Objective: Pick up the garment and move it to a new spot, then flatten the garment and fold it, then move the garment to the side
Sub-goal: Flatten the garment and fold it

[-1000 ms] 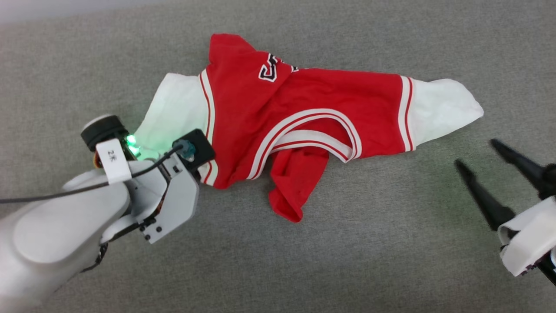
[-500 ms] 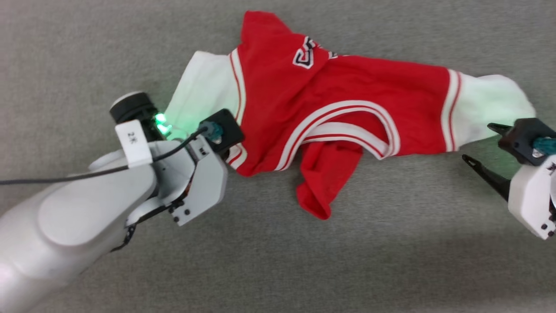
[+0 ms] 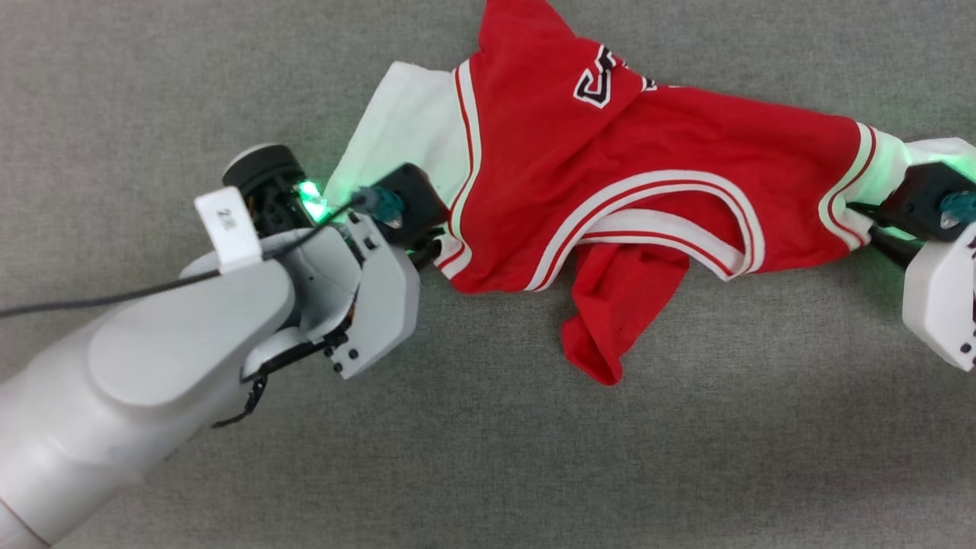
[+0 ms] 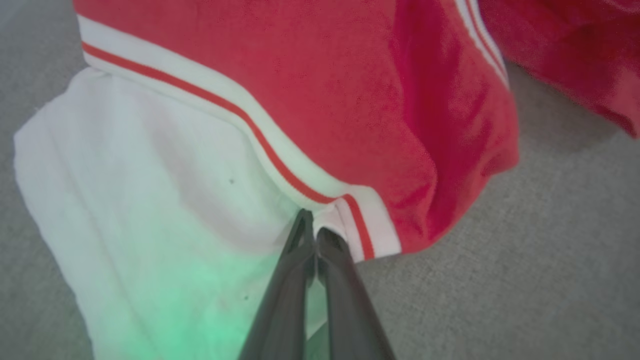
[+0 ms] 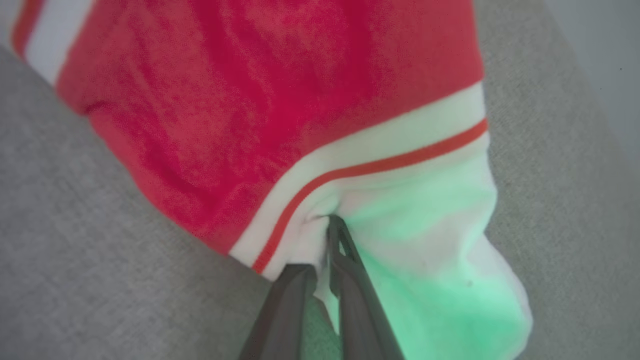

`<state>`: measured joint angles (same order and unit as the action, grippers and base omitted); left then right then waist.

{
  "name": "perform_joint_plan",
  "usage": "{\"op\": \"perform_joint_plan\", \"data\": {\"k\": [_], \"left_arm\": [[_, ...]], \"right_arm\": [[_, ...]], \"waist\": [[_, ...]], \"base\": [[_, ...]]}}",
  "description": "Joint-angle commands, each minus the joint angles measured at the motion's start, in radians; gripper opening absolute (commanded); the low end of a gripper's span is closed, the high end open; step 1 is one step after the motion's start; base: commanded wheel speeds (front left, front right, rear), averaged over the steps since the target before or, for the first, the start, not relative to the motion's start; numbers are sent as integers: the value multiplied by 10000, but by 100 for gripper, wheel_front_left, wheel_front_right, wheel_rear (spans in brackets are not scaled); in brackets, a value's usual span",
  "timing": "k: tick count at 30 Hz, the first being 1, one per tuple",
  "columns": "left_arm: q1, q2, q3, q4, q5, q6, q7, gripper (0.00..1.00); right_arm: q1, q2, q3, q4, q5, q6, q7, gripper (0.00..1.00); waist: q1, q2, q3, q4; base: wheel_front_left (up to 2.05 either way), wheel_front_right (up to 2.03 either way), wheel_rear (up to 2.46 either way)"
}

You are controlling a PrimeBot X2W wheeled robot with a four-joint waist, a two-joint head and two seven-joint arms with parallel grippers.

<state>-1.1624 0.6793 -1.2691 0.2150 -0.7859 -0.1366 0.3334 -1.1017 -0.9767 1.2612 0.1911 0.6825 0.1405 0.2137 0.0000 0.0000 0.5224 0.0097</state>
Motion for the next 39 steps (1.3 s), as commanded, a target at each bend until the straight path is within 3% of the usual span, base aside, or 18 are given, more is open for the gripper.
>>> {"op": "perform_joint_plan", "data": {"k": [1,10,16,19,24,31,35,39], "left_arm": [[176,251,-199,776,-355,127,-228,0],[-530,36,754,1141,-4865,76,-2606,0],[-1300,-248,1448,1805,-6241,75,-3019,0],[-2124,-662,1971,2963,-6311,76,-3583,0],[-3954,-1630,2798,5171,-6121,177,-4669,0],[-6443,-2338,3821,7096,-5758,167,-5861,0],[-6444,-2543,3643,7414,-5431,72,-5923,0],[-5417,-2316,3018,6896,-5267,57,-5792,0]], "right_arm": [[10,160,184,399,441,-127,-325,0],[-863,441,-1297,420,2512,-104,-1447,0],[-1737,1299,-2147,1521,3119,-104,-1269,0],[-2630,2081,-2774,2581,3193,-104,-1286,0],[-4555,3388,-3732,4743,2361,-104,-1710,0],[-7097,4821,-4807,7253,1126,-104,-3102,0],[-7246,5231,-4634,7822,801,-104,-3427,0],[-6288,5083,-4157,7631,984,-104,-3371,0]], "waist": [[0,0,-331,4],[0,0,-1033,-37],[0,0,-829,10],[0,0,-557,61],[0,0,-71,125],[0,0,-179,121],[0,0,-490,126],[0,0,-710,98]], "base": [[0,0,0],[0,0,0],[0,0,0],[0,0,0],[0,0,0],[0,0,0],[0,0,0],[0,0,0]]}}
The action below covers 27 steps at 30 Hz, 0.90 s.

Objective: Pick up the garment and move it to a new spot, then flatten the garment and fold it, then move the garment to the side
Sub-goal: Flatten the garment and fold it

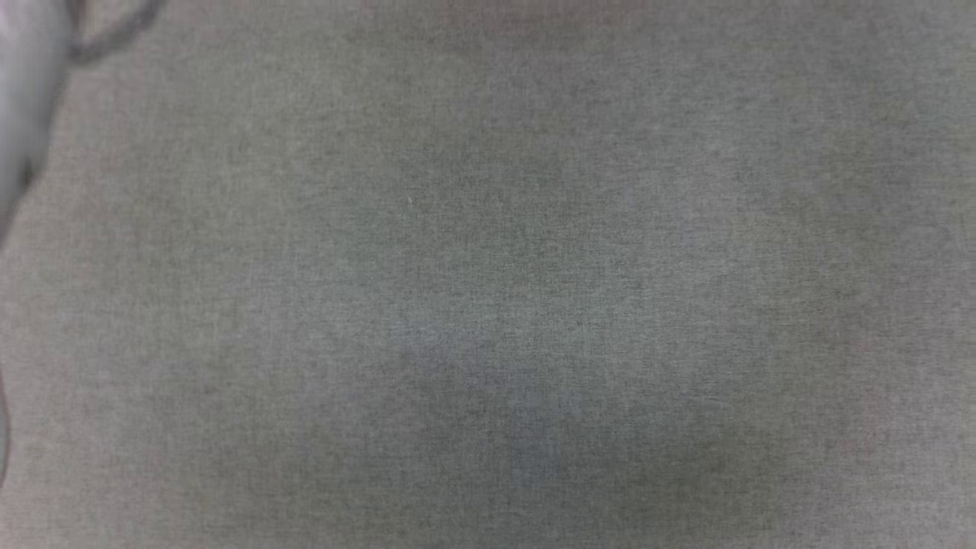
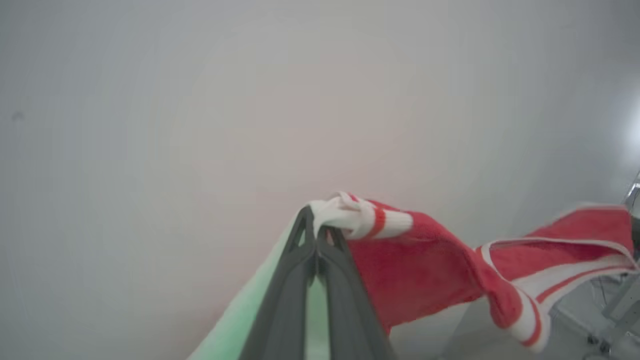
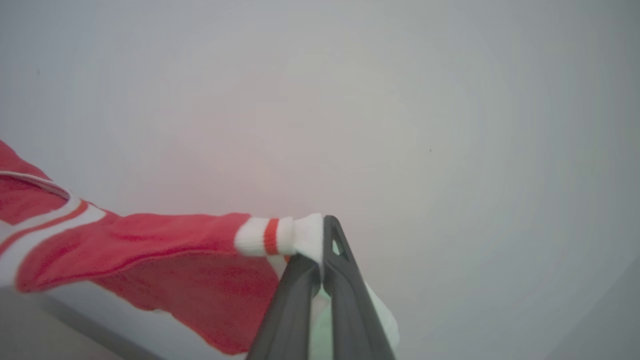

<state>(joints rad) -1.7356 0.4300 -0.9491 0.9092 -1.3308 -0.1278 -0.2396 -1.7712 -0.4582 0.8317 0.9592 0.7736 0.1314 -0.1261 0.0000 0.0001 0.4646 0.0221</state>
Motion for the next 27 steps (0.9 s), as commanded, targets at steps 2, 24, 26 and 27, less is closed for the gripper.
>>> {"op": "perform_joint_plan", "data": {"k": [2,24,26,27], "left_arm": [[1153,443,-611,-659,313,-33,-123,0],[11411,3524,-139,-7686,-222,16,-248,0],[11885,3846,-282,-8172,-52,142,-242,0],[12107,3993,-351,-8425,-25,220,-241,0]], "right_arm": [[1111,-236,512,-650,405,-14,143,0],[10725,-5382,477,-8521,3197,-14,2421,0],[11490,-5633,161,-8994,3145,-14,2652,0],[11866,-5730,3,-9234,3177,-13,2787,0]], "waist": [[0,-1,-204,-76],[0,-1,-1278,-226],[0,-1,-1367,-209],[0,-1,-1405,-205]], "base": [[0,0,0],[0,0,0],[0,0,0],[0,0,0]]}}
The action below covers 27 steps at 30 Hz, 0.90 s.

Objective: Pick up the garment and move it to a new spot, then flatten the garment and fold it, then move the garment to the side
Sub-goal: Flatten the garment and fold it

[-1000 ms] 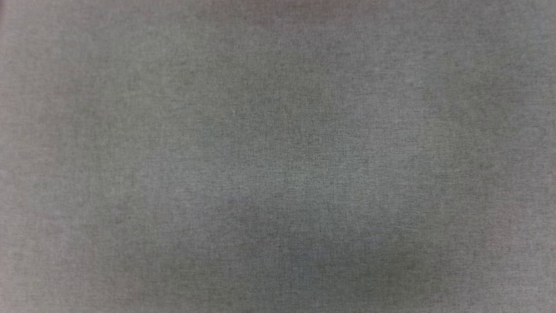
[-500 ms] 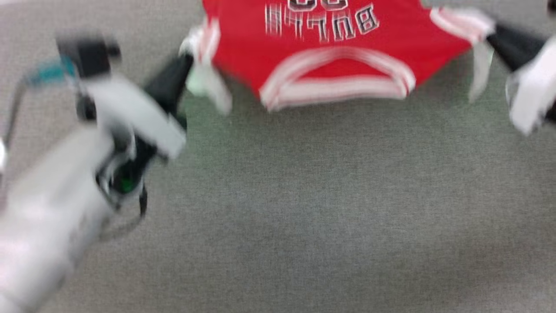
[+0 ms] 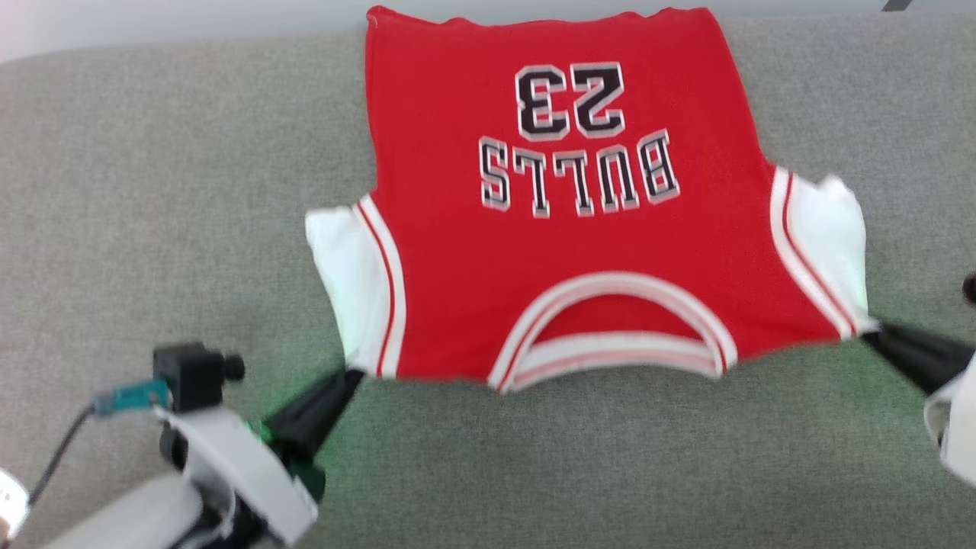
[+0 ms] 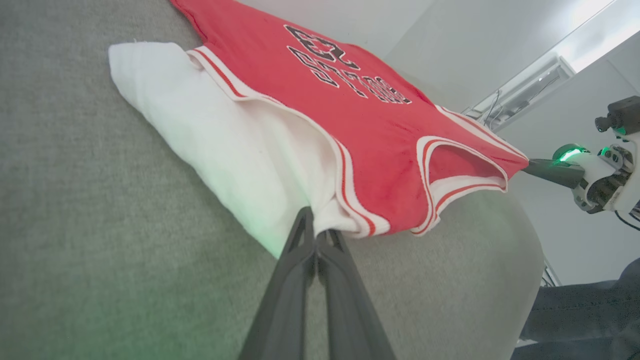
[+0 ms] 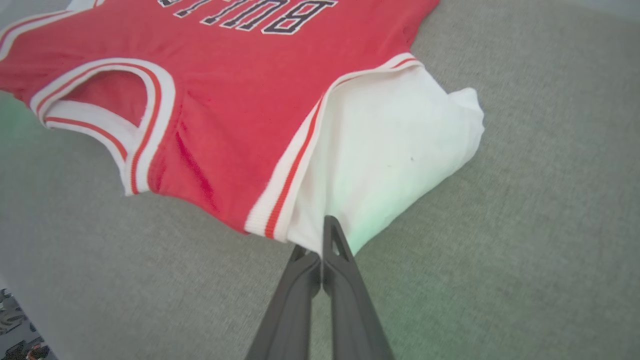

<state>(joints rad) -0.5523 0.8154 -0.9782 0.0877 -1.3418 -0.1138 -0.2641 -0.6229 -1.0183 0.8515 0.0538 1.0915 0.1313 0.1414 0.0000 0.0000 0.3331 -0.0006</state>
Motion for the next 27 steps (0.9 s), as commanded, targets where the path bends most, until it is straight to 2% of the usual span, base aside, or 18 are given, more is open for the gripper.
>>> {"op": "perform_joint_plan", "data": {"k": [1,7,15,18,21,27], "left_arm": [[485,319,-125,-469,140,159,5,0],[1560,1228,-376,-1913,425,768,3,0],[2704,2122,-247,-3491,239,990,2,0],[2776,2085,-250,-3532,313,1052,45,0],[2599,1741,-333,-3266,365,955,128,0],[2272,1149,-636,-2419,658,843,533,0]], "right_arm": [[767,-211,-370,-440,19,-11,253,0],[3058,-610,-1508,-1684,8,-11,1072,0],[5914,-783,-3396,-3246,-215,-11,2228,0],[6456,-347,-4420,-3534,-624,-11,2512,0],[6637,263,-5077,-3791,-1130,-11,3123,0],[6478,1180,-5408,-3775,-1730,-11,4249,0]], "waist": [[0,0,-115,18],[0,0,-159,4],[0,0,-24,27],[0,0,2,4],[0,0,4,-32],[0,0,57,-55]], "base": [[0,0,0],[0,0,0],[0,0,0],[0,0,0],[0,0,0],[0,0,0]]}}
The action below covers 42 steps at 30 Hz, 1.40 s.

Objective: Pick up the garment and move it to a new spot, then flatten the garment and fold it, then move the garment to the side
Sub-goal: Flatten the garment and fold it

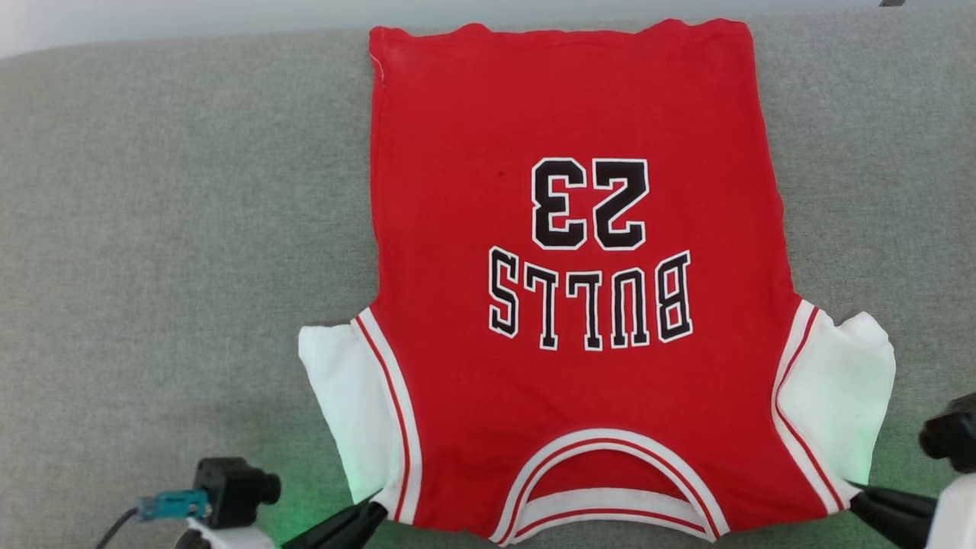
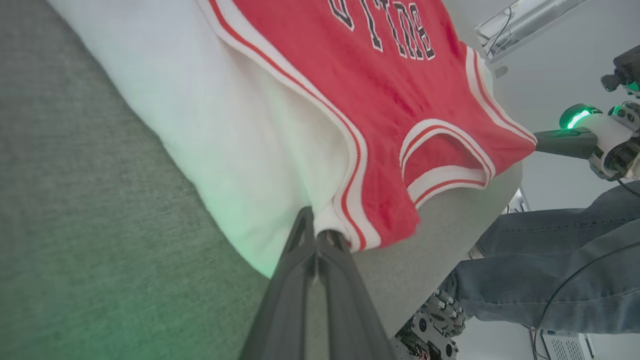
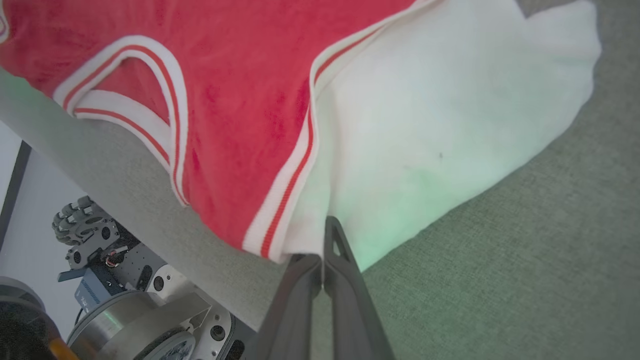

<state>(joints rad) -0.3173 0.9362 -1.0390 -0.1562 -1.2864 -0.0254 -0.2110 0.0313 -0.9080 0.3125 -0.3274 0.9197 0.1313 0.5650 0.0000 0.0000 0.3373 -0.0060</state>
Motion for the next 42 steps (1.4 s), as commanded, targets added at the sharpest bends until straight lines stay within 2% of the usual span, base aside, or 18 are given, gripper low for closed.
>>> {"op": "perform_joint_plan", "data": {"k": [1,5,10,16,17,18,19,25,29,32,36,42], "left_arm": [[-157,-171,-63,207,143,-89,65,0],[-445,-634,-181,869,250,-281,261,0],[-777,-1137,-335,1576,334,-463,503,0],[-1006,-1396,-537,2237,384,-667,801,0],[-1022,-1416,-550,2326,392,-680,826,0],[-1042,-1442,-551,2383,405,-707,826,0],[-1060,-1465,-530,2398,405,-725,779,0],[-813,-1265,-403,2176,356,-655,425,0],[-779,-1168,-352,1870,485,-552,279,0],[-957,-1209,-285,1660,630,-504,206,0],[-1281,-1458,-293,1539,800,-590,250,0],[-1863,-2046,-293,1674,969,-757,260,0]], "right_arm": [[-117,232,9,160,-123,-11,193,0],[-407,732,439,753,-704,-11,569,0],[-825,1164,1177,1759,-1390,-12,359,0],[-1415,1310,1968,2440,-1665,-23,-65,0],[-1542,1280,1989,2463,-1696,-24,-187,27],[-1656,1225,1977,2466,-1744,-28,-303,49],[-1732,1153,1929,2413,-1796,-43,-410,100],[-1354,709,1113,1118,-1310,-11,-321,100],[-1149,277,-197,-85,-651,-11,169,100],[-1553,194,-1328,-460,-260,-11,489,100],[-2778,652,-2276,76,-220,-11,908,100],[-6172,1477,-2340,2415,-1428,-11,1566,100]], "waist": [[0,0,35,6],[0,0,118,67],[0,0,221,152],[0,0,311,45],[0,0,315,2],[0,0,313,-42],[0,0,308,-83],[0,0,304,-311],[0,0,387,-259],[0,0,500,-118],[0,0,756,274],[0,0,1464,1118]], "base": [[0,0,0],[0,0,0],[0,0,0],[0,0,0],[0,0,0],[0,0,0],[0,0,0],[0,0,0],[0,0,0],[0,0,0],[0,0,0],[0,0,0]]}}
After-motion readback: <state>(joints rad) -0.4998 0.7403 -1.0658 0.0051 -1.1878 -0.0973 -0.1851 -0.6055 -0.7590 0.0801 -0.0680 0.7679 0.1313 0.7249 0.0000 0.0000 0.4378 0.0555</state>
